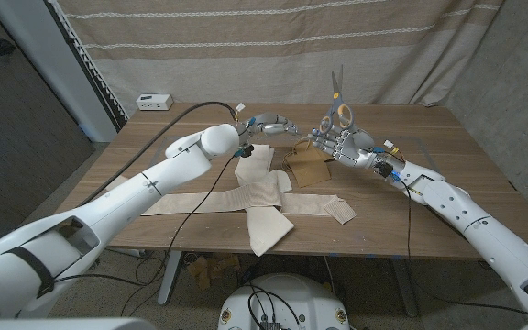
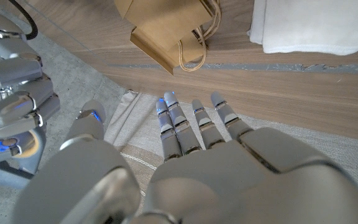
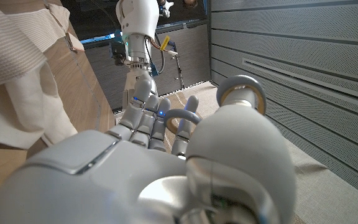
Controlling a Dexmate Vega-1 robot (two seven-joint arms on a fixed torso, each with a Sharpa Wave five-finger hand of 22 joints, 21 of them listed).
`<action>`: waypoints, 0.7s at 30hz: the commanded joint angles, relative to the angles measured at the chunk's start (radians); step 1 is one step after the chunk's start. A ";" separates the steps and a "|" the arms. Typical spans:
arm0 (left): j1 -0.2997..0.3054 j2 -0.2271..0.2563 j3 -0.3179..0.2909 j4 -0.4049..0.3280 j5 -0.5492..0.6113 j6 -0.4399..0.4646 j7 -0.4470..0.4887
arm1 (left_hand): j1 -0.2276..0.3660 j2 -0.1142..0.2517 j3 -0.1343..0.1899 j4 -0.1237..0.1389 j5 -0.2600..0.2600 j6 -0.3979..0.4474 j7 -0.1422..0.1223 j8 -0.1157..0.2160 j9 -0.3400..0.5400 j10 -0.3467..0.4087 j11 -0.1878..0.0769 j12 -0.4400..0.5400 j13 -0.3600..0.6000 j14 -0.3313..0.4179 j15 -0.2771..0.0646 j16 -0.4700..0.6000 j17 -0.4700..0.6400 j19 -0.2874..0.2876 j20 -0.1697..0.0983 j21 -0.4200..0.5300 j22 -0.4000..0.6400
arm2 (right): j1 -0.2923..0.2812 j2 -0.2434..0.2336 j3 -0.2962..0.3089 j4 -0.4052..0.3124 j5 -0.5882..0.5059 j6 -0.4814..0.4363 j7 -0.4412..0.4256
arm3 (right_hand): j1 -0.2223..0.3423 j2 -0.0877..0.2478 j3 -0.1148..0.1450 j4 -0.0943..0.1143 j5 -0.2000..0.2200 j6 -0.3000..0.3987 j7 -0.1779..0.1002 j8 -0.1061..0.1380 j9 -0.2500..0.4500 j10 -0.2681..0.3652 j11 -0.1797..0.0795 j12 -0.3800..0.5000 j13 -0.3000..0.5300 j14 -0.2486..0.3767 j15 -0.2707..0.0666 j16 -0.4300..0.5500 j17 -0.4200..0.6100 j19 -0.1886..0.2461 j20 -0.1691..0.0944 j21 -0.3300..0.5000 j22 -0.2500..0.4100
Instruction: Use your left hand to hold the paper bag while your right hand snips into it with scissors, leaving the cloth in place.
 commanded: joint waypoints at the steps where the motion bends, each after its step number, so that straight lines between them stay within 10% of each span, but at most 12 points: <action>1: -0.027 -0.012 0.044 -0.010 0.052 0.072 -0.037 | -0.008 0.004 -0.003 -0.001 -0.001 -0.001 0.007 -0.001 -0.001 -0.008 0.006 -0.003 0.000 0.000 -0.074 0.001 0.001 0.007 -0.001 -0.005 0.004 | 0.005 -0.002 -0.001 0.000 -0.002 0.000 0.000 | -0.005 0.003 -0.001 0.007 -0.002 -0.056 0.057 -0.002 0.002 0.006 0.001 0.004 0.005 0.005 -0.002 0.008 0.000 0.009 0.002 -0.003 0.002; 10: -0.031 -0.029 0.071 -0.014 0.067 0.117 -0.041 | 0.003 0.006 -0.004 -0.012 -0.001 0.045 0.054 0.012 -0.008 0.029 0.027 0.004 -0.011 0.010 -0.075 0.002 -0.001 0.026 -0.017 -0.008 0.005 | 0.006 -0.002 0.000 -0.003 0.000 0.000 0.003 | -0.005 0.004 -0.001 0.007 -0.002 -0.055 0.059 -0.002 0.001 0.008 0.001 0.004 0.006 0.004 -0.001 0.009 -0.002 0.010 0.003 -0.005 0.002; 21: -0.059 -0.026 0.147 -0.041 0.203 0.147 -0.051 | 0.012 0.006 -0.007 -0.018 -0.001 0.018 -0.024 -0.004 -0.015 -0.002 0.010 -0.017 -0.023 -0.019 -0.065 -0.011 -0.001 0.007 -0.009 -0.025 0.006 | -0.001 -0.005 0.001 -0.011 -0.001 0.004 -0.004 | -0.006 0.005 -0.001 0.007 -0.003 -0.055 0.060 -0.001 0.003 0.009 0.000 0.003 0.007 0.004 -0.001 0.011 -0.004 0.012 0.003 -0.008 0.002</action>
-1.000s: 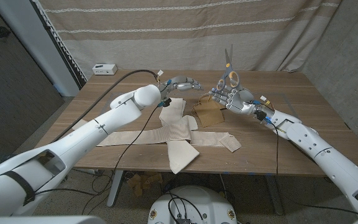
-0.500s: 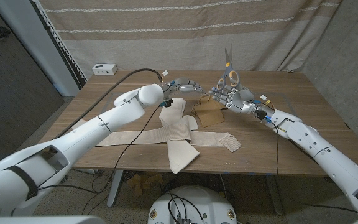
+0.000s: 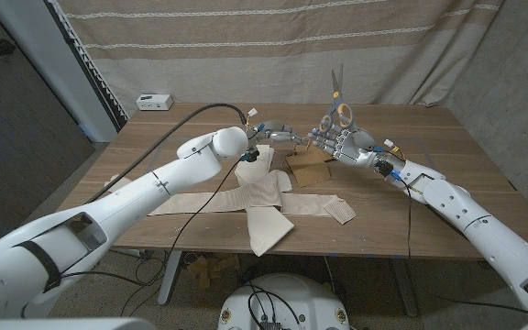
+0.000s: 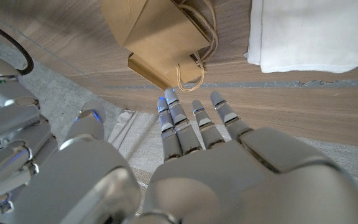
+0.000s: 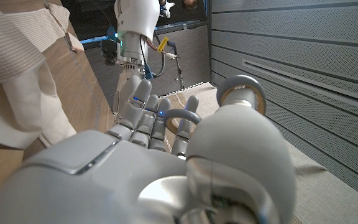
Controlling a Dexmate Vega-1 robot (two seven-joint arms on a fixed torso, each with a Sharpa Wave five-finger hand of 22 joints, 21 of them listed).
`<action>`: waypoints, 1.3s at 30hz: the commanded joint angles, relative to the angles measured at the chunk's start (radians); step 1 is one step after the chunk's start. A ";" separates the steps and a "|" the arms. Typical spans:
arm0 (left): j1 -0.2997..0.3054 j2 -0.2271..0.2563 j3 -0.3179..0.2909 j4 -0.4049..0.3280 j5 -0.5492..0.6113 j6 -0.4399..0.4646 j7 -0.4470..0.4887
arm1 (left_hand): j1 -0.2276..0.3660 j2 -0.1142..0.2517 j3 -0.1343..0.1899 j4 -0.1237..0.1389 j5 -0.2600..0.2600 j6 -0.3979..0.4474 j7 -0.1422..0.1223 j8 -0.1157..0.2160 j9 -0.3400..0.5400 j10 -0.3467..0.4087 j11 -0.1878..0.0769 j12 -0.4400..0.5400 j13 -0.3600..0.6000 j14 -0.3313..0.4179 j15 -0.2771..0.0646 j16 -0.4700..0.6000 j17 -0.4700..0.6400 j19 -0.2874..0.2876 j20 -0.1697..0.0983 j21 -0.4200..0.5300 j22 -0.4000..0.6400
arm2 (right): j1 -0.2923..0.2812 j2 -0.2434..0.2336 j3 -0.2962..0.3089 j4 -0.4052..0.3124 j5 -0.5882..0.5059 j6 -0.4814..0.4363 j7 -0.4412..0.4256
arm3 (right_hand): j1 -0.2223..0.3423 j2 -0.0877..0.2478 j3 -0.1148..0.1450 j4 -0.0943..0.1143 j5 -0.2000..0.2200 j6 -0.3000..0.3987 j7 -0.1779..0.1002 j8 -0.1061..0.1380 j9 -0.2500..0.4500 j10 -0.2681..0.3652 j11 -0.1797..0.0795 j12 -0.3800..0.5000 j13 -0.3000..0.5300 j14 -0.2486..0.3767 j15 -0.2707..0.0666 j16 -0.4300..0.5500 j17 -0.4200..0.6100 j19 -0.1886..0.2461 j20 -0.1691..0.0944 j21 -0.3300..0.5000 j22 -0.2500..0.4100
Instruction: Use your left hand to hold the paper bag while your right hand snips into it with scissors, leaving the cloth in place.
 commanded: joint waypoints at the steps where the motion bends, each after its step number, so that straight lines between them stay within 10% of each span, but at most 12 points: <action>1: -0.020 -0.007 0.065 -0.019 0.136 0.043 -0.005 | 0.008 0.001 0.004 -0.007 -0.001 0.000 -0.009 -0.004 -0.001 -0.015 -0.004 -0.007 -0.001 -0.014 -0.065 -0.007 0.002 -0.008 0.006 -0.005 0.006 | -0.005 -0.003 0.002 -0.008 0.001 0.003 -0.003 | -0.006 0.005 -0.001 0.007 -0.003 -0.054 0.060 -0.004 0.002 0.007 0.002 0.004 0.002 0.003 -0.001 0.007 0.001 0.012 0.002 0.000 0.002; 7: -0.009 -0.015 0.084 -0.028 0.214 0.055 0.027 | 0.016 -0.001 0.000 -0.012 0.001 0.054 -0.020 0.012 -0.006 0.013 -0.059 0.002 -0.005 -0.017 -0.074 -0.006 0.002 -0.006 0.005 -0.014 0.006 | -0.010 -0.005 0.003 -0.012 0.001 0.005 -0.005 | -0.005 0.007 -0.001 0.007 -0.003 -0.055 0.058 -0.004 0.003 0.007 0.001 0.004 0.003 0.003 -0.003 0.008 0.000 0.012 0.001 -0.002 0.002; 39: 0.006 -0.091 0.151 0.034 0.495 0.081 0.055 | 0.049 -0.005 -0.004 -0.018 0.006 0.203 -0.011 0.050 -0.016 0.101 -0.042 0.030 -0.007 0.044 -0.123 0.014 0.001 0.022 -0.010 -0.027 0.007 | -0.019 -0.004 0.020 -0.006 0.018 0.007 0.004 | -0.007 0.006 -0.003 0.006 -0.004 -0.058 0.062 -0.004 0.003 0.009 0.001 0.002 0.005 0.003 -0.002 0.012 -0.005 0.017 0.002 -0.007 0.002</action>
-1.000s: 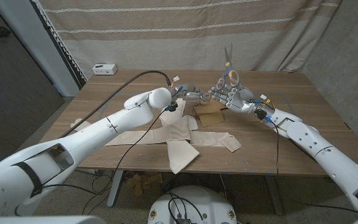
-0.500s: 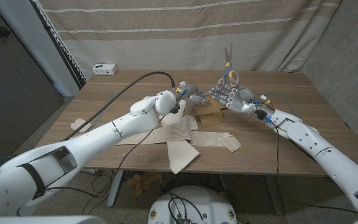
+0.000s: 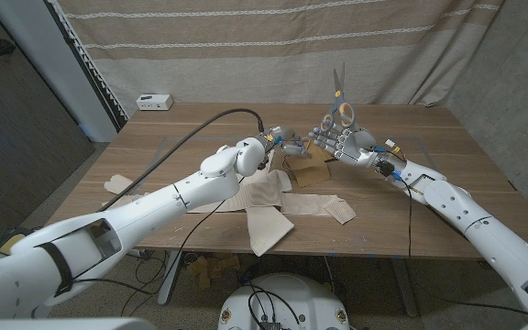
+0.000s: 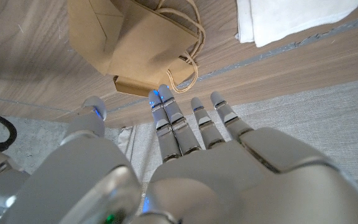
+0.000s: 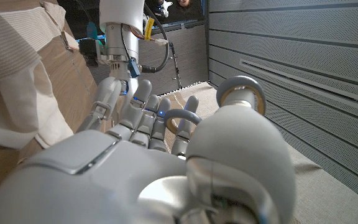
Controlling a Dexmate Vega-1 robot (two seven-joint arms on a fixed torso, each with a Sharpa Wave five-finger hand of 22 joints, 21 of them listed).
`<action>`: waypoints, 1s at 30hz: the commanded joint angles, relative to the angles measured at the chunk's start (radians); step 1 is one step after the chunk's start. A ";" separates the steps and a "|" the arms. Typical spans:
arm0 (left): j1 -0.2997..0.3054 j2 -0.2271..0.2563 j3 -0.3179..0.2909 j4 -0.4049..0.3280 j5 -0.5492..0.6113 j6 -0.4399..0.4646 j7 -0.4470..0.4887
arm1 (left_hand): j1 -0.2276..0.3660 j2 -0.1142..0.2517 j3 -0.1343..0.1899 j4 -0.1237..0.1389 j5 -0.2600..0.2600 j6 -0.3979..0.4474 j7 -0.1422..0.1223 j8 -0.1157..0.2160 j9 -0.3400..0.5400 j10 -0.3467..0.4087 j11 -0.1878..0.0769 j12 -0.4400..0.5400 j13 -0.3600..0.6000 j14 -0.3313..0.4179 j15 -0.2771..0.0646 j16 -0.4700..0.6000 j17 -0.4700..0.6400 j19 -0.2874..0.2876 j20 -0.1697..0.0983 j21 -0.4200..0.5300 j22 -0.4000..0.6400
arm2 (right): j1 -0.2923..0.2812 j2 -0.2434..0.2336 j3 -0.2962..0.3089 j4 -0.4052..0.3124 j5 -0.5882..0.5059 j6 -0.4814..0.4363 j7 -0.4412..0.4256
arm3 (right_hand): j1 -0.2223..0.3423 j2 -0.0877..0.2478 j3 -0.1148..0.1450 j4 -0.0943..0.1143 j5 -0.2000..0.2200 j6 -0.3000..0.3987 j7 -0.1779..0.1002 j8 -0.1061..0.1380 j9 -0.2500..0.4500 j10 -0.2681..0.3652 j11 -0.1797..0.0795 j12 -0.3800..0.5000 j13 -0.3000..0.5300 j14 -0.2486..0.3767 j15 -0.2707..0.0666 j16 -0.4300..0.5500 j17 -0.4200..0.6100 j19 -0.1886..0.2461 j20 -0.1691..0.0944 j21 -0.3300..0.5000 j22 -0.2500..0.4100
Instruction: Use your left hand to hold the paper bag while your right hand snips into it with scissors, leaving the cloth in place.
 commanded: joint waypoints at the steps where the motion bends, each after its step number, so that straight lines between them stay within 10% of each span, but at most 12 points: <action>1: 0.004 -0.034 0.026 0.032 0.103 0.013 -0.001 | 0.012 0.000 0.000 -0.005 0.006 -0.001 0.007 -0.001 0.001 0.009 0.005 0.002 -0.002 0.012 -0.122 0.005 0.001 0.010 0.001 -0.006 0.002 | -0.010 -0.006 0.011 -0.005 0.007 -0.001 -0.003 | -0.002 0.000 -0.003 0.006 0.000 -0.059 0.060 0.000 0.004 0.008 -0.001 0.005 0.005 0.003 -0.004 0.008 -0.001 0.010 -0.005 0.000 0.002; 30: 0.006 -0.090 0.091 0.090 0.280 0.044 -0.003 | 0.024 -0.007 -0.009 -0.008 0.010 -0.054 -0.002 -0.034 0.000 -0.010 -0.008 -0.009 0.002 0.010 -0.121 0.001 0.003 0.014 0.004 -0.017 0.002 | -0.013 -0.009 0.023 -0.007 0.012 -0.004 -0.011 | -0.006 0.003 -0.003 0.007 -0.001 -0.058 0.060 0.001 0.004 0.010 0.004 0.004 0.007 0.002 -0.001 0.011 -0.003 0.015 -0.003 -0.004 0.002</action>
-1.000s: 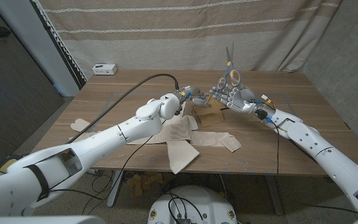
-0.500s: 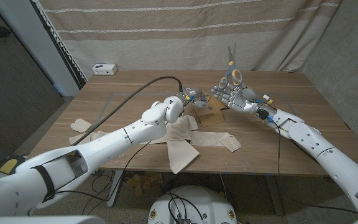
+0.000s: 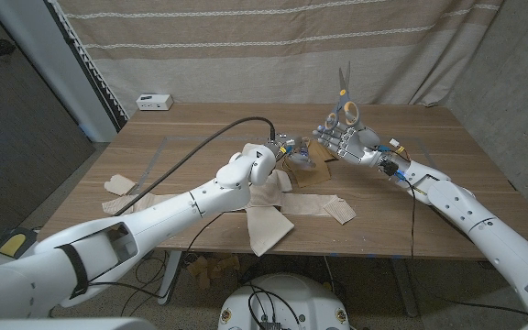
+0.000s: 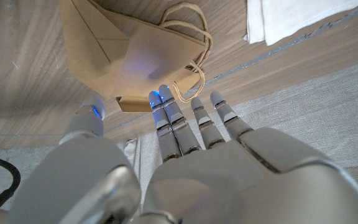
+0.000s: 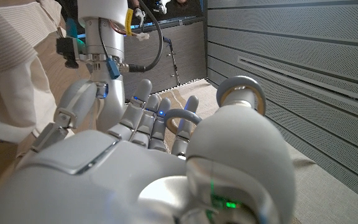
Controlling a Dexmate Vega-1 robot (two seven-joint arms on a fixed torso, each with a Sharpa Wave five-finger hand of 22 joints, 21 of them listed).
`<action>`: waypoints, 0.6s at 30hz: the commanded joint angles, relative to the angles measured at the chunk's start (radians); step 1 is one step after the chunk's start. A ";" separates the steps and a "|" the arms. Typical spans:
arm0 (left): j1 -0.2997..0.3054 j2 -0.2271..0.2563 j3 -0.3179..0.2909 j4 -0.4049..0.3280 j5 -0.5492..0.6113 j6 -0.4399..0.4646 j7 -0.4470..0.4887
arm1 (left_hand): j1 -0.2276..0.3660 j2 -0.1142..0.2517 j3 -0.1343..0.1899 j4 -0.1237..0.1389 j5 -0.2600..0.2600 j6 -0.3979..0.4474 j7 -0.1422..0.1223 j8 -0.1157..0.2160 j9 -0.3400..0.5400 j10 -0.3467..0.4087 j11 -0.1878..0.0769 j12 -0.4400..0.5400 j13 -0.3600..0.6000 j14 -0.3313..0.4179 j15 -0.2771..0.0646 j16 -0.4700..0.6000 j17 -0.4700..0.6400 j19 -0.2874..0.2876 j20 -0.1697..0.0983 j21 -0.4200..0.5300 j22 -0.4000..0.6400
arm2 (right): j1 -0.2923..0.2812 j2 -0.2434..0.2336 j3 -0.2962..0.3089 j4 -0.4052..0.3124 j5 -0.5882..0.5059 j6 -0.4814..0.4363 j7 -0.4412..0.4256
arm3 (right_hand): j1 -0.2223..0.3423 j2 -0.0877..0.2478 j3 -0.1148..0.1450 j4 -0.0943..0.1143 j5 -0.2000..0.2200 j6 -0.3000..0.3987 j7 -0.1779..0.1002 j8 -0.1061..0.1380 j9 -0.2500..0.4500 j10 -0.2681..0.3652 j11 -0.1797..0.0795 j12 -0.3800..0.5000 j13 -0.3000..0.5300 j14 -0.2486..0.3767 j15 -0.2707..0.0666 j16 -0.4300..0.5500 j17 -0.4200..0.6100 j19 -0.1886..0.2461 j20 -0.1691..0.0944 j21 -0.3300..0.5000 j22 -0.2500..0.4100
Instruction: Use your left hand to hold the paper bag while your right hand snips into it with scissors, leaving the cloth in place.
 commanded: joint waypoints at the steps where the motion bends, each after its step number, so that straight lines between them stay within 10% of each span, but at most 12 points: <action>1: 0.009 -0.016 0.036 0.011 0.155 0.043 0.015 | 0.012 -0.003 -0.003 0.000 0.006 -0.010 -0.001 -0.005 0.001 -0.001 -0.007 -0.004 0.003 0.014 -0.121 0.003 0.003 0.009 -0.001 -0.003 0.002 | -0.003 -0.003 0.006 -0.005 0.001 -0.002 -0.007 | -0.006 0.003 -0.003 0.007 -0.001 -0.058 0.059 -0.003 0.002 0.007 0.006 0.005 0.003 0.002 -0.002 0.004 0.002 0.008 0.003 -0.005 0.002; 18: 0.017 -0.016 0.040 0.011 0.234 0.028 -0.033 | 0.000 -0.007 -0.019 0.005 0.006 0.019 -0.010 0.002 0.002 0.018 -0.014 0.004 0.007 0.026 -0.127 0.007 0.006 0.019 -0.006 -0.005 0.003 | -0.004 -0.009 0.004 -0.014 -0.006 -0.002 -0.026 | -0.009 0.005 -0.003 0.008 -0.001 -0.054 0.064 -0.002 0.002 0.008 0.008 0.005 0.004 -0.001 0.003 0.005 0.001 0.007 0.006 -0.008 0.002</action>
